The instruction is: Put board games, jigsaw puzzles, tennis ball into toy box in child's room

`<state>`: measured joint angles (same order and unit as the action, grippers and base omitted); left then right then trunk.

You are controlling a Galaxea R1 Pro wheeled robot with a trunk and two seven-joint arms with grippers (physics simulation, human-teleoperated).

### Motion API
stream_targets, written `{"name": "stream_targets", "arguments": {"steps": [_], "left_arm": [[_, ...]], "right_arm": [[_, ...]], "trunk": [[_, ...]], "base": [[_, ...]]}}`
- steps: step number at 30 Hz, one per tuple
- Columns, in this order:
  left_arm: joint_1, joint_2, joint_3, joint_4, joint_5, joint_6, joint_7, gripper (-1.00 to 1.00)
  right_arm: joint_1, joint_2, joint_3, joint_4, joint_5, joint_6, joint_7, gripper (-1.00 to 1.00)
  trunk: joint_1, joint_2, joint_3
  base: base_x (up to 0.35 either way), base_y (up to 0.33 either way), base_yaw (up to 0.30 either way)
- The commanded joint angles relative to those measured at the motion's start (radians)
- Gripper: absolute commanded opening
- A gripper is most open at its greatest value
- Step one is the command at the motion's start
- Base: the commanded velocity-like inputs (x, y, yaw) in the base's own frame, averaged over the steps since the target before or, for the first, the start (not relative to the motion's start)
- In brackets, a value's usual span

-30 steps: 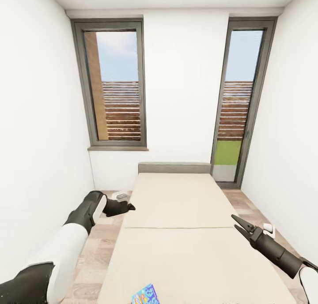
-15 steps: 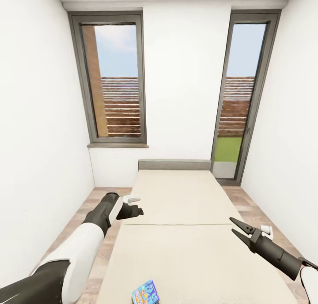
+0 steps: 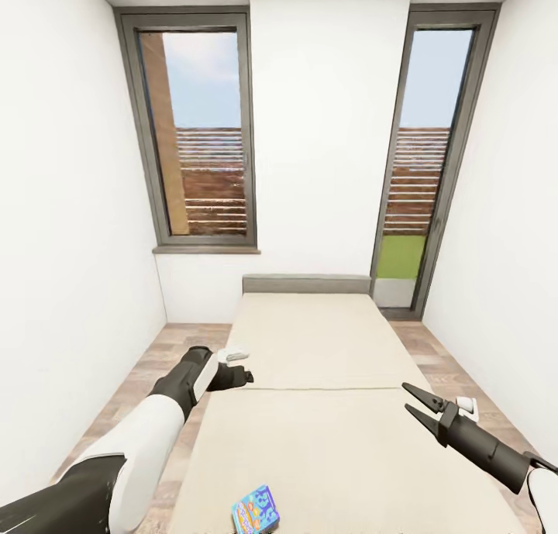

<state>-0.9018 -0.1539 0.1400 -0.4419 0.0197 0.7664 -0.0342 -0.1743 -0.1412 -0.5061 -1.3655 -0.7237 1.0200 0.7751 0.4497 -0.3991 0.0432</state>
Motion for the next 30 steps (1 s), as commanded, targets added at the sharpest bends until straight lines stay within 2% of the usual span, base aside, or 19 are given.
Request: {"name": "stream_targets", "arguments": {"steps": [1,9,16,23,24,26,30], "left_arm": [[0.0,-0.001,0.006,-0.001,0.002,0.004,0.0,1.0],[0.002,-0.001,0.009,-0.001,0.001,-0.022,0.005,1.0],[0.01,0.002,0.005,0.001,-0.001,-0.137,0.012,1.0],[0.015,-0.008,0.005,0.017,-0.001,-0.203,0.126,1.0],[0.015,-0.011,0.006,0.034,0.0,-0.227,0.148,1.0],[0.015,-0.014,0.006,0.055,0.001,-0.262,0.163,1.0],[0.014,-0.021,0.008,0.116,0.001,-0.374,0.185,1.0]], "right_arm": [[-0.001,0.0,-0.001,0.0,0.004,0.005,0.006,1.0],[-0.001,0.001,-0.001,-0.001,0.003,0.009,0.007,1.0],[-0.001,0.003,0.001,-0.001,0.004,0.006,0.006,1.0],[-0.001,0.011,0.004,-0.002,0.01,-0.004,0.001,1.0],[-0.001,0.012,0.004,-0.002,0.011,-0.006,0.001,1.0],[-0.001,0.013,0.004,-0.003,0.012,-0.008,0.0,1.0],[-0.001,0.016,0.005,-0.003,0.013,-0.011,-0.001,1.0]], "trunk": [[0.0,-0.001,-0.002],[0.0,-0.001,-0.015],[0.0,-0.001,-0.027],[0.0,-0.001,-0.038],[0.0,-0.001,-0.04],[0.0,-0.001,-0.043],[0.0,-0.001,-0.049]], "base": [[0.0,0.0,0.0],[0.0,0.0,0.0],[0.0,0.0,0.0],[0.0,0.0,0.0],[0.0,0.0,0.0],[0.0,0.0,0.0],[0.0,0.0,0.0]]}}
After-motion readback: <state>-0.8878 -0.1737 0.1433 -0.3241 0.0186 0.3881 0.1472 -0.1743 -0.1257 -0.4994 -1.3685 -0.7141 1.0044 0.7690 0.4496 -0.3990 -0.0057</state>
